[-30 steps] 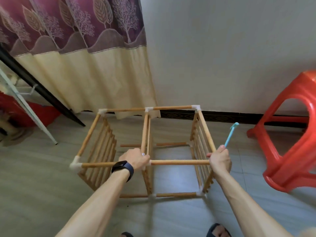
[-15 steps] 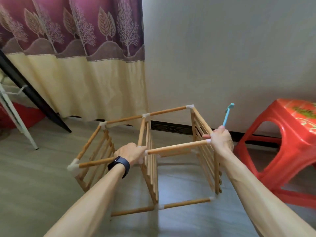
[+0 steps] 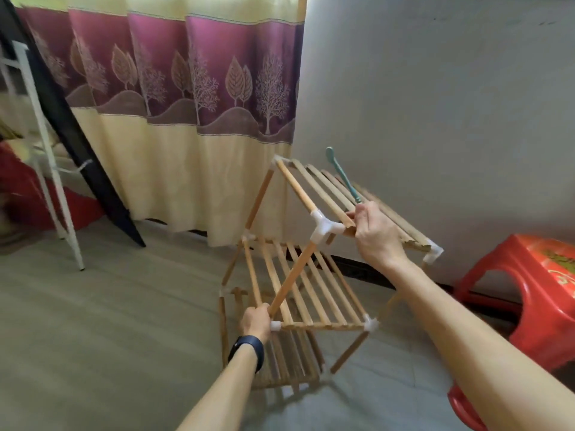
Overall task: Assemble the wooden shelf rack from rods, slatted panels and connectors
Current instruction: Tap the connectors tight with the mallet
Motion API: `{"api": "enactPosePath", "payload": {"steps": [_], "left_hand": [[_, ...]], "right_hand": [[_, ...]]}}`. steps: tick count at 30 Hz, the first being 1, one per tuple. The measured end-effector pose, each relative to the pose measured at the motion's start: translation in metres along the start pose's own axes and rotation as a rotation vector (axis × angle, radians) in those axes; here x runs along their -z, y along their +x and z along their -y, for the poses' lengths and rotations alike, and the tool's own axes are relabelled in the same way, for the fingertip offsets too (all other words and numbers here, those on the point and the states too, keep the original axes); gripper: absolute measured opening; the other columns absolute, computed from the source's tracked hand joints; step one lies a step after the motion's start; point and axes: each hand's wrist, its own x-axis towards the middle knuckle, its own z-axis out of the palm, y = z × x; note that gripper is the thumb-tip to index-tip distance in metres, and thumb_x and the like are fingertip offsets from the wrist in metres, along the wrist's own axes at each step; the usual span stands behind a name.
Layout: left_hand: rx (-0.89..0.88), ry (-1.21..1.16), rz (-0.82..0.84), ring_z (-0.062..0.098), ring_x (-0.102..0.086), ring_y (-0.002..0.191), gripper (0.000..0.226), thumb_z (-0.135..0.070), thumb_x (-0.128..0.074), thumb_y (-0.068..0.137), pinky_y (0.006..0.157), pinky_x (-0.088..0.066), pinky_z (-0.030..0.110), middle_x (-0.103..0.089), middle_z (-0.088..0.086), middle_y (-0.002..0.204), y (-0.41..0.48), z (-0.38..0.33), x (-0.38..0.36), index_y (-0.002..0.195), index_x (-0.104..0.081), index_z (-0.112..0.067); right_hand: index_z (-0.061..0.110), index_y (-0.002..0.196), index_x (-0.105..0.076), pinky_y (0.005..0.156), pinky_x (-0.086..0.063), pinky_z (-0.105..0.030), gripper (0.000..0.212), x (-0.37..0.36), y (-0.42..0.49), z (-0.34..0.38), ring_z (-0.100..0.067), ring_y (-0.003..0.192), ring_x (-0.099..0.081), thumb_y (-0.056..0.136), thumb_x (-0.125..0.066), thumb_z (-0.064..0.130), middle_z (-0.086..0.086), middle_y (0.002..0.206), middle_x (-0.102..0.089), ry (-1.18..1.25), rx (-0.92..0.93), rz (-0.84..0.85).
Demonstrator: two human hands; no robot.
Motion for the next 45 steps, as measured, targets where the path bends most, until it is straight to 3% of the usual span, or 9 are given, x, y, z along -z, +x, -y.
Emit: {"api": "enactPosePath", "payload": {"steps": [4,10,12,16,23,26,36,42,45], "left_hand": [[0.035,0.169,0.012,0.034,-0.063,0.102,0.031,-0.025,-0.048,0.098,0.084,-0.050,0.037,-0.066,0.017,0.115,0.029,0.016,0.021,0.114,-0.065,-0.004],[0.036,0.196,0.235,0.027,-0.062,0.090,0.023,-0.012,-0.049,0.100,0.078,-0.050,0.033,-0.065,0.006,0.092,0.018,0.035,0.043,0.083,-0.062,-0.017],[-0.018,0.277,0.289,0.021,-0.058,0.091,0.013,-0.017,-0.048,0.102,0.076,-0.048,0.029,-0.062,0.001,0.099,0.014,0.024,0.055,0.102,-0.061,-0.018],[-0.263,0.184,0.059,0.027,-0.051,0.129,0.050,-0.030,-0.052,0.102,0.105,-0.041,0.035,-0.052,0.005,0.143,0.013,-0.021,0.093,0.148,-0.040,-0.017],[-0.935,0.536,-0.080,0.013,-0.019,0.151,0.062,-0.052,-0.033,0.100,0.124,-0.017,0.040,-0.023,-0.004,0.164,-0.027,-0.114,0.122,0.157,-0.028,-0.026],[-0.910,0.852,0.002,0.009,-0.003,0.154,0.054,-0.051,-0.021,0.106,0.124,-0.007,0.051,-0.006,-0.011,0.167,-0.016,-0.122,0.113,0.158,-0.022,-0.035],[-0.858,0.769,-0.048,0.009,0.001,0.154,0.049,-0.044,-0.013,0.108,0.124,0.003,0.050,0.001,-0.017,0.166,-0.012,-0.108,0.093,0.152,-0.033,-0.037],[-0.842,0.780,-0.033,0.010,0.003,0.154,0.051,-0.047,-0.010,0.107,0.123,0.004,0.052,0.003,-0.018,0.166,-0.013,-0.106,0.095,0.153,-0.030,-0.039],[-0.825,0.795,-0.032,0.011,0.003,0.154,0.052,-0.047,-0.010,0.107,0.123,0.004,0.053,0.004,-0.018,0.166,-0.014,-0.108,0.097,0.154,-0.029,-0.038]], "right_hand": [[0.020,0.102,-0.058,0.062,-0.039,-0.023,0.040,-0.046,-0.010,0.003,-0.007,0.081,-0.057,0.108,-0.026,0.044,0.003,0.090,-0.061,0.015,0.118,-0.012],[0.028,0.101,-0.061,0.085,-0.051,-0.043,0.042,-0.114,-0.028,0.007,-0.018,0.092,-0.062,0.109,-0.024,0.046,0.010,0.090,-0.062,-0.019,0.301,0.083],[0.026,0.102,-0.062,0.080,-0.051,-0.033,0.039,-0.113,-0.019,0.010,-0.010,0.082,-0.062,0.109,-0.027,0.041,0.010,0.084,-0.062,0.036,0.244,0.081],[0.019,0.106,-0.062,0.066,-0.041,-0.004,0.038,-0.097,-0.008,0.012,0.012,0.081,-0.060,0.109,-0.029,0.038,0.008,0.100,-0.069,0.142,0.089,0.224],[0.011,0.080,-0.061,0.065,-0.044,-0.019,0.051,-0.051,-0.044,0.019,-0.003,0.062,-0.059,0.109,-0.029,0.038,0.003,0.070,-0.066,0.238,-0.012,0.079],[0.013,0.070,-0.050,0.058,-0.045,-0.032,0.051,-0.027,-0.071,0.020,-0.012,0.052,-0.049,0.107,-0.032,0.044,0.000,0.058,-0.053,0.258,-0.061,0.220],[0.021,0.069,-0.052,0.053,-0.036,-0.026,0.049,0.007,-0.109,0.029,-0.011,0.052,-0.048,0.106,-0.032,0.047,0.003,0.058,-0.053,-0.224,-0.013,0.442],[0.020,0.073,-0.050,0.046,-0.041,-0.037,0.044,0.015,-0.114,0.055,-0.026,0.045,-0.048,0.108,-0.030,0.038,-0.012,0.056,-0.053,0.308,0.176,0.031],[0.024,0.080,-0.052,0.049,-0.040,-0.028,0.045,-0.005,-0.122,0.048,-0.011,0.049,-0.050,0.107,-0.022,0.046,0.001,0.057,-0.053,-0.006,0.031,0.279]]}}
